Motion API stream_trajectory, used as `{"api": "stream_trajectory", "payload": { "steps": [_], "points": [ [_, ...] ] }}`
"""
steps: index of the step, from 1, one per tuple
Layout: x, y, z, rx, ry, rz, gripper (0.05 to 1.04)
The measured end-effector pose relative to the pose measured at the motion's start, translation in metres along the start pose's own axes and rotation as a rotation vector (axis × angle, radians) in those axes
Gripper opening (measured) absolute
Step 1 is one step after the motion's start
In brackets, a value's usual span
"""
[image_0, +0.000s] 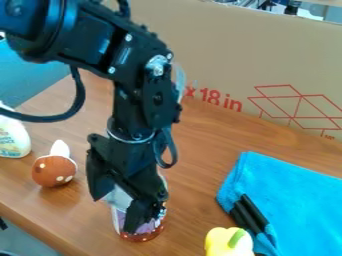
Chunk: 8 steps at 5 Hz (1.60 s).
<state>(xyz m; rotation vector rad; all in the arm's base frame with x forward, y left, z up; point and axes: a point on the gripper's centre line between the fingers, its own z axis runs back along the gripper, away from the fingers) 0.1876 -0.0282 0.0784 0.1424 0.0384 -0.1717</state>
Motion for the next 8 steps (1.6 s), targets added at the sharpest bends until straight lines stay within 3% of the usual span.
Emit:
{"api": "stream_trajectory", "payload": {
  "steps": [2,3,4,5,8],
  "points": [
    [-0.005,0.003,-0.02,-0.003,0.103,0.023,1.002],
    [-0.002,0.006,-0.024,-0.007,0.112,0.044,1.002],
    [0.018,0.007,-0.024,-0.028,0.075,0.062,1.002],
    [0.047,0.01,-0.019,-0.081,0.022,0.104,1.002],
    [0.139,0.034,-0.03,-0.181,0.03,0.244,1.002]
  ]
}}
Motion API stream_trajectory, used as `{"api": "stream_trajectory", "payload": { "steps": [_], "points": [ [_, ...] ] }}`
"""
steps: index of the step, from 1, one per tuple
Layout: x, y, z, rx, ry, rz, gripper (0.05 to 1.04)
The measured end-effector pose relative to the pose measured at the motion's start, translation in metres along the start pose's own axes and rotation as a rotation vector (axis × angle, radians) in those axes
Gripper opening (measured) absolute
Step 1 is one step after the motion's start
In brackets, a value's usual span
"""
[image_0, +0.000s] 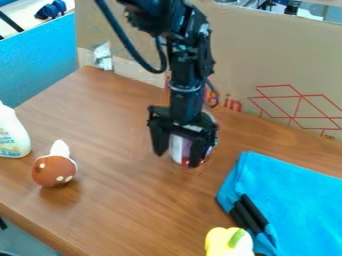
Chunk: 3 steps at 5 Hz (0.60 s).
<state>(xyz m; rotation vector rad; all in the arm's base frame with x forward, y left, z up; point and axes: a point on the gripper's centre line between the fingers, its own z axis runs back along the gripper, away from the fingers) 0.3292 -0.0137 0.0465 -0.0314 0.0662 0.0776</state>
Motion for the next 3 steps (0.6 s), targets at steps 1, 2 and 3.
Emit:
{"api": "stream_trajectory", "payload": {
  "steps": [1,2,3],
  "points": [
    [0.012,-0.001,0.002,-0.019,-0.003,0.017,1.002],
    [0.001,0.002,0.003,-0.025,-0.007,0.004,1.002],
    [-0.016,0.003,0.032,-0.031,-0.093,-0.008,1.002]
  ]
}}
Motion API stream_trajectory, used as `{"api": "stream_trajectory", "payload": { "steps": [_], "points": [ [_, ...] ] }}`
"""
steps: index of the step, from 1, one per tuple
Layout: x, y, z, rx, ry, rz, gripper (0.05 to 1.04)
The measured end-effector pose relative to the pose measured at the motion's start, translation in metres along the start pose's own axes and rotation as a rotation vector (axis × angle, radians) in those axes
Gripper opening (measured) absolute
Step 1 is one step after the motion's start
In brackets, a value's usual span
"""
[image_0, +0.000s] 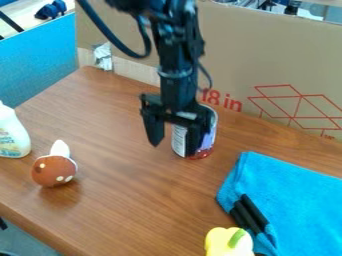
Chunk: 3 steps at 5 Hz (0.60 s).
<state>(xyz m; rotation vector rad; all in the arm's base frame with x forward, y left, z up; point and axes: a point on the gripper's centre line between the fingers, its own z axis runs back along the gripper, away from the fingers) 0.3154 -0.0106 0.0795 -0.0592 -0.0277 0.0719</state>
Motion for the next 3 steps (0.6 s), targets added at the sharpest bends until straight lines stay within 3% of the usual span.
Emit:
{"api": "stream_trajectory", "payload": {
  "steps": [1,2,3],
  "points": [
    [-0.011,0.003,0.033,0.014,-0.114,0.002,1.002],
    [-0.022,0.006,0.049,0.037,-0.136,-0.012,1.002],
    [-0.047,0.008,0.052,0.088,-0.118,-0.072,1.002]
  ]
}}
